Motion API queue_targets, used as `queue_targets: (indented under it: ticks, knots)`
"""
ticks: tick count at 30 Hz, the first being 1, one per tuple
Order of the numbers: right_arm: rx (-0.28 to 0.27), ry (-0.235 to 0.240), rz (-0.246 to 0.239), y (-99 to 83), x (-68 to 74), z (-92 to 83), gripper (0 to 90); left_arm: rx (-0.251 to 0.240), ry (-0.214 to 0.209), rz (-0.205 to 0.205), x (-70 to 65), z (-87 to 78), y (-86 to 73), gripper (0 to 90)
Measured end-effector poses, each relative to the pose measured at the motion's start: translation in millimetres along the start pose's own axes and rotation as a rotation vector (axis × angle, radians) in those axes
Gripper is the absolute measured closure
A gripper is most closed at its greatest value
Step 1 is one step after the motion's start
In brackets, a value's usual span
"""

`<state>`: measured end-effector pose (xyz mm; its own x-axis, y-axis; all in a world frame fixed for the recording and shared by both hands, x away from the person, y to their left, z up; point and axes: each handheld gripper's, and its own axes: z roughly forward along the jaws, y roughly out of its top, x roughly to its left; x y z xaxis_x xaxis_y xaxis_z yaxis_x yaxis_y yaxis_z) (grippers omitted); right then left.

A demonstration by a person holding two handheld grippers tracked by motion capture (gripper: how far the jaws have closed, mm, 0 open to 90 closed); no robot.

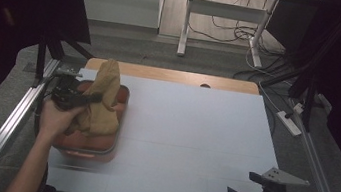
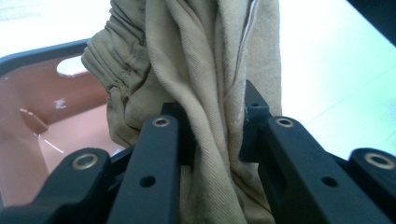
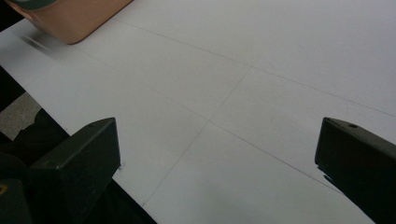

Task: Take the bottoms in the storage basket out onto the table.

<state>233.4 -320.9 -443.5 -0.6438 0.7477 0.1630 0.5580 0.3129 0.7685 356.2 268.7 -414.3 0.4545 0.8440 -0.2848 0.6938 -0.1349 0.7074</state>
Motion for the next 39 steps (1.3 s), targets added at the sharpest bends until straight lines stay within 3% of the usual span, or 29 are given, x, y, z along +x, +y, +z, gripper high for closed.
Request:
queue_targets:
  ticks: [22, 39]
  knots:
    - [0.0, 0.002, -0.005, -0.1, 0.2, -0.1, 0.6, -0.041, -0.06, 0.074, -37.2, -9.8, 17.8, 74.1]
    - [0.007, 0.001, -0.01, 0.2, 0.9, 0.8, 0.6, -0.052, -0.1, 0.116, -56.1, -7.8, 27.9, 74.1]
